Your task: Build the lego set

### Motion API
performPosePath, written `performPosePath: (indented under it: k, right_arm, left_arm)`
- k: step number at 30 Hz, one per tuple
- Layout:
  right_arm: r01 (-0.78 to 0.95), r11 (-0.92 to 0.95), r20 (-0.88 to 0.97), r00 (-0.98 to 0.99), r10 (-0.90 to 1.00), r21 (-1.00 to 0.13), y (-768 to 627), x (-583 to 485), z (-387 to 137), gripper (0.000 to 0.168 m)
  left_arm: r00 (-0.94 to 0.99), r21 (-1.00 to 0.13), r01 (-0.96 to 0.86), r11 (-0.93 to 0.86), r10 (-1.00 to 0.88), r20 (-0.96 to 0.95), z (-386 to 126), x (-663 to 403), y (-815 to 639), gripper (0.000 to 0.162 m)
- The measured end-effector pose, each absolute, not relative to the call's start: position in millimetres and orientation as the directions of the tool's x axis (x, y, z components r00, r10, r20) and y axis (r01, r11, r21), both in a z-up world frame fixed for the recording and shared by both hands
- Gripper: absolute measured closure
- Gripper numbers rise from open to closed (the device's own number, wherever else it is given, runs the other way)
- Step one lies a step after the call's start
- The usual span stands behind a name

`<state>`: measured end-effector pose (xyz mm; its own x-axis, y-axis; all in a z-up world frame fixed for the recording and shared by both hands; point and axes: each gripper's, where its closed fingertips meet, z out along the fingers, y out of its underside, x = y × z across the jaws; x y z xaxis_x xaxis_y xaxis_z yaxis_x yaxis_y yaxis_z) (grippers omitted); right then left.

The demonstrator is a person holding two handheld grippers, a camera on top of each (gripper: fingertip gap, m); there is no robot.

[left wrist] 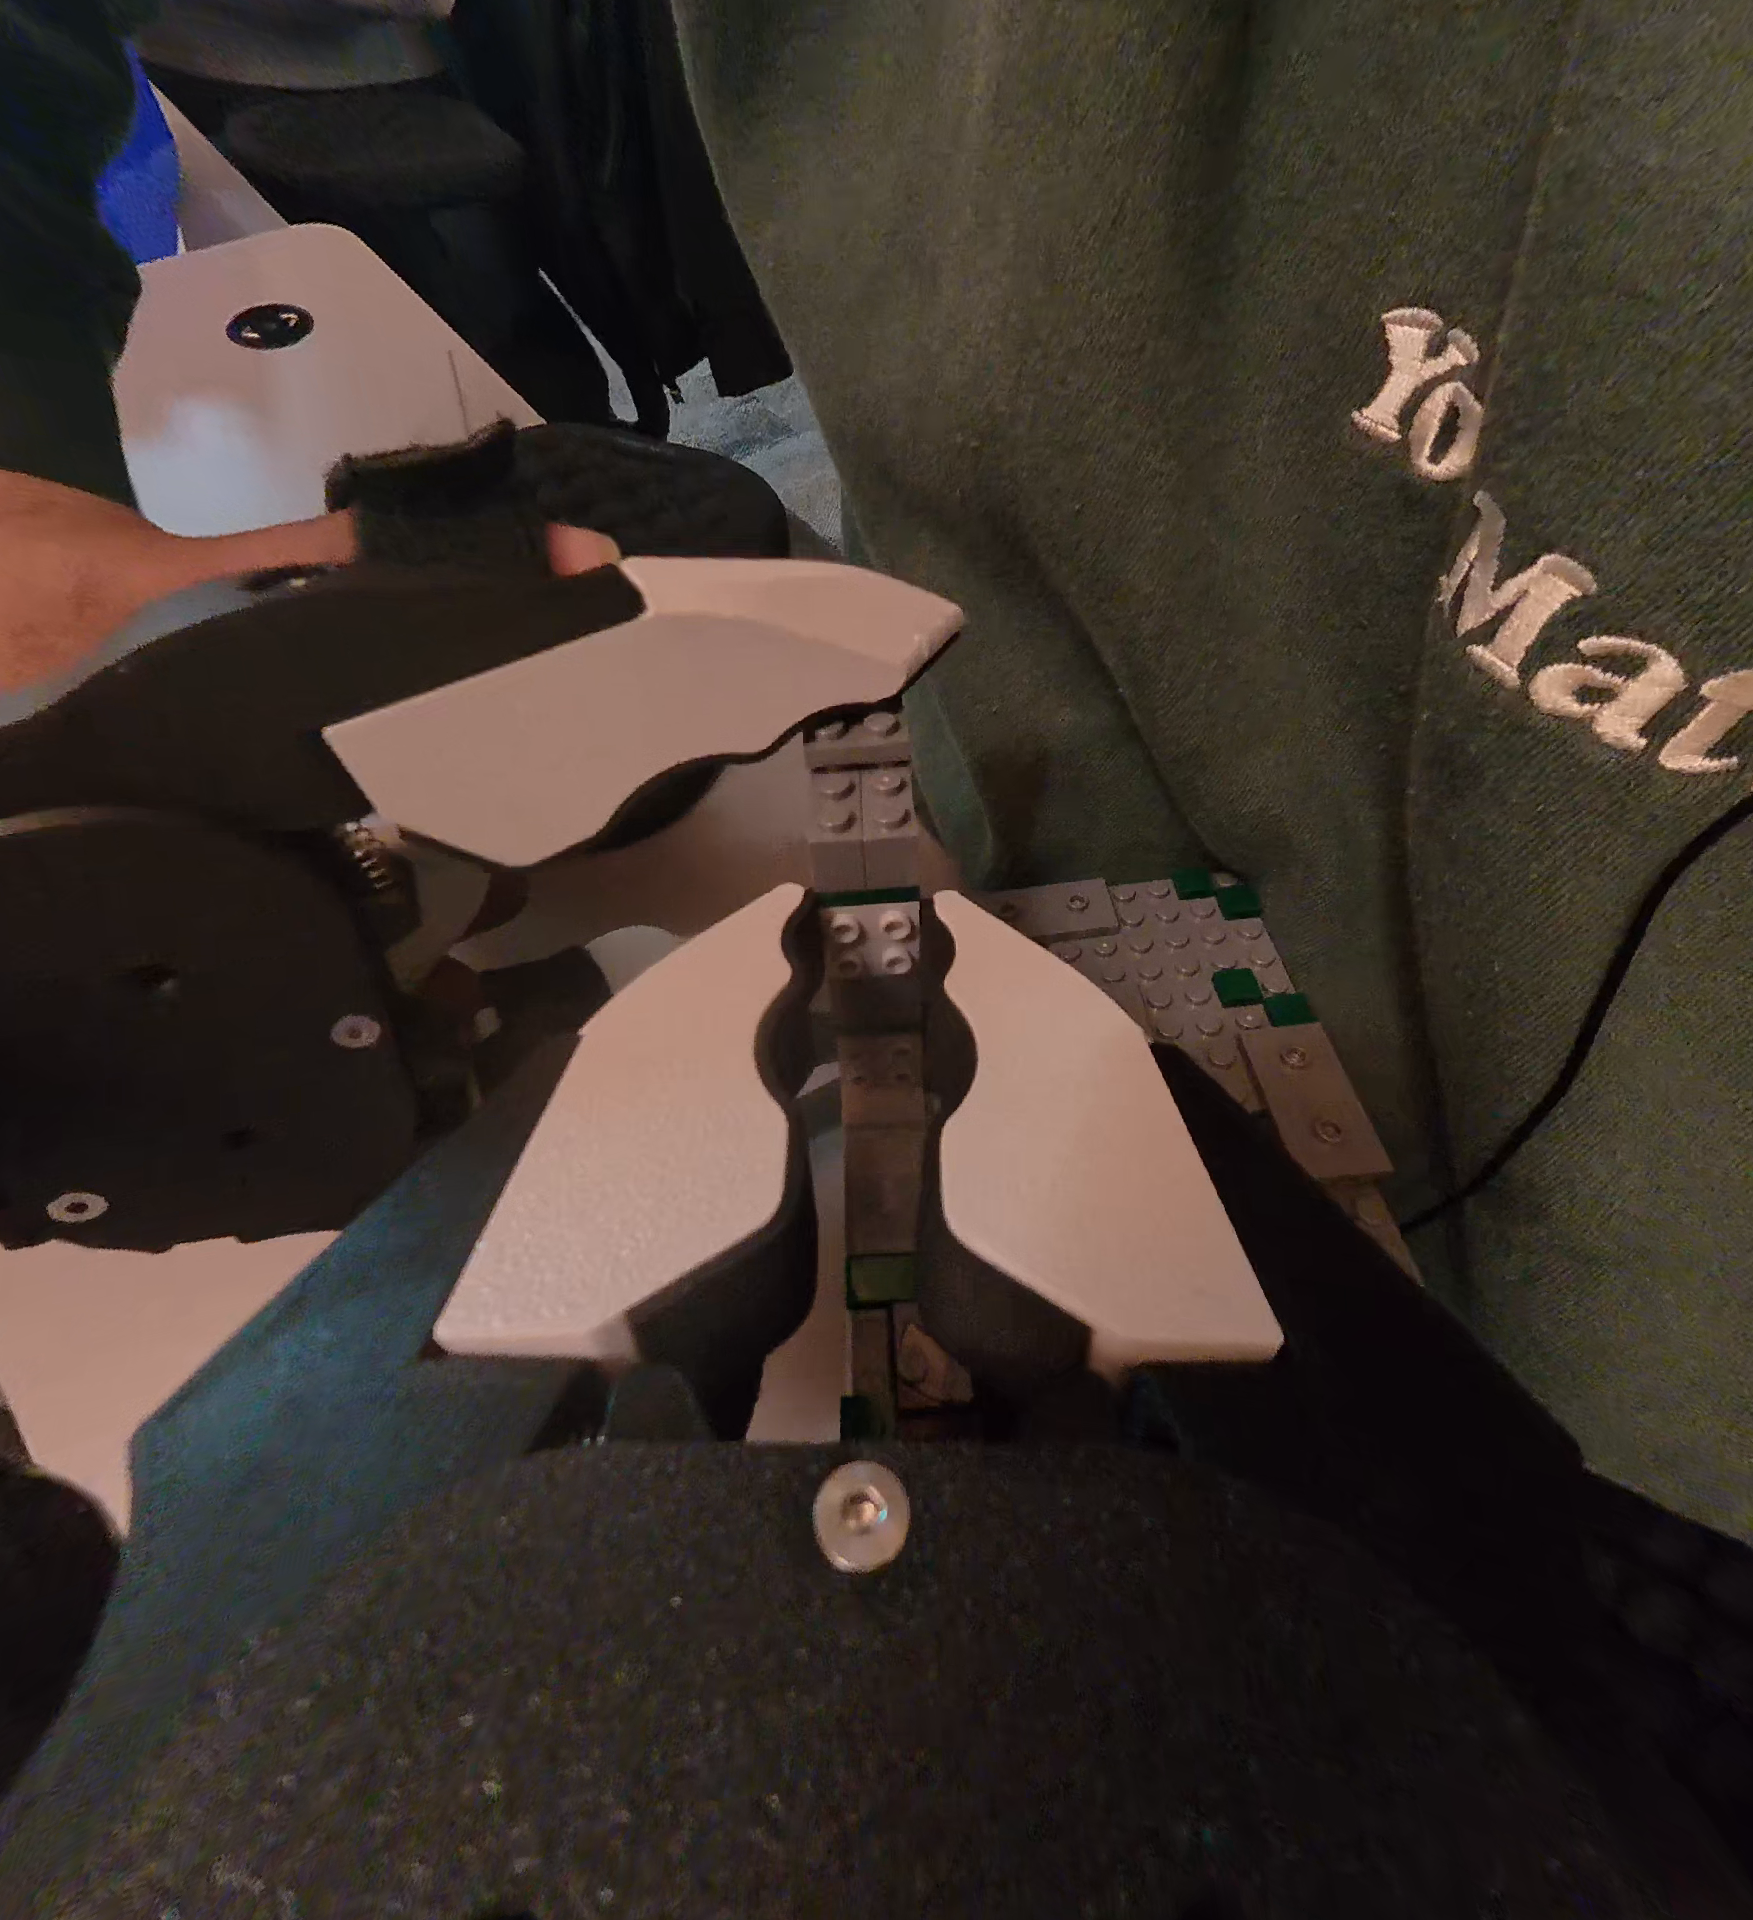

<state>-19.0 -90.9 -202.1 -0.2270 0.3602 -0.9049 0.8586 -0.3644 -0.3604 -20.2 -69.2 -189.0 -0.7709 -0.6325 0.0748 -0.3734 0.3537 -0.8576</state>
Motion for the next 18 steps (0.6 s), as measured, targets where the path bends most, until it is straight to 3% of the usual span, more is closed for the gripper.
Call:
performPosePath:
  k: [18]
  right_arm:
    - [0.827,-0.372,-0.860,-0.233,0.454,-0.421,-91.0,-28.8,-208.2,0.081]
  left_arm:
    - [-0.757,-0.800,-0.418,0.430,-0.651,0.046,-192.7,-29.6,-70.9,0.144]
